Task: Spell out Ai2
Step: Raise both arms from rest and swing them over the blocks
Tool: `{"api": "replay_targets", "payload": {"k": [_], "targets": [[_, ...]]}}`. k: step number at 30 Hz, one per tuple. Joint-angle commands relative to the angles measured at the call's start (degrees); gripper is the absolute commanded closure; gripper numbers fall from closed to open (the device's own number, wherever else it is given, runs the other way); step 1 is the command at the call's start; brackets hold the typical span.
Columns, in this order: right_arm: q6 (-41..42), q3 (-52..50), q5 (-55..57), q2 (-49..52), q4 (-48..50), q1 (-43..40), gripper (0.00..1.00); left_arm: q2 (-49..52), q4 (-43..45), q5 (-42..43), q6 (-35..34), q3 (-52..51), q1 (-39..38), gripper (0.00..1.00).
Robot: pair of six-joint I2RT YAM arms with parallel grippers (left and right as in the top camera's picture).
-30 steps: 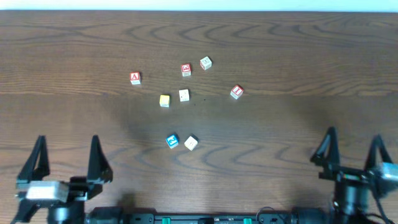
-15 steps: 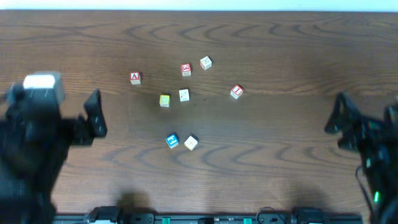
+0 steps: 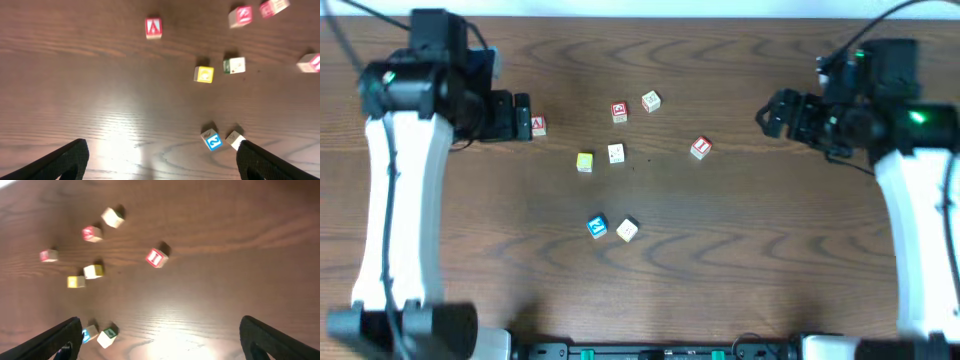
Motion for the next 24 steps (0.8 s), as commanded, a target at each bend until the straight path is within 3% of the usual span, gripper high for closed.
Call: {"api": "replay_targets", "payload": {"k": [1,10,17,24], "targets": [[7.04,0.81,4.13,3.65,1.55,3.87,0.01,4.13,-0.17,0.66,-2.64,0.92,0.33,0.04],[22.73,1.03,10.88,15.02,7.91,12.52,0.01,9.66,1.25,0.35,-2.60,0.90,0.35,0.04],[39.06,1.05,13.22,23.50,11.34,12.98,0.01,9.53,4.50,-0.52,-3.08,0.92,0.35,0.05],[41.88,1.07,9.70,28.79,17.20,12.96,0.01,9.53,4.68,-0.70,-3.06,0.92,0.35,0.05]]}}
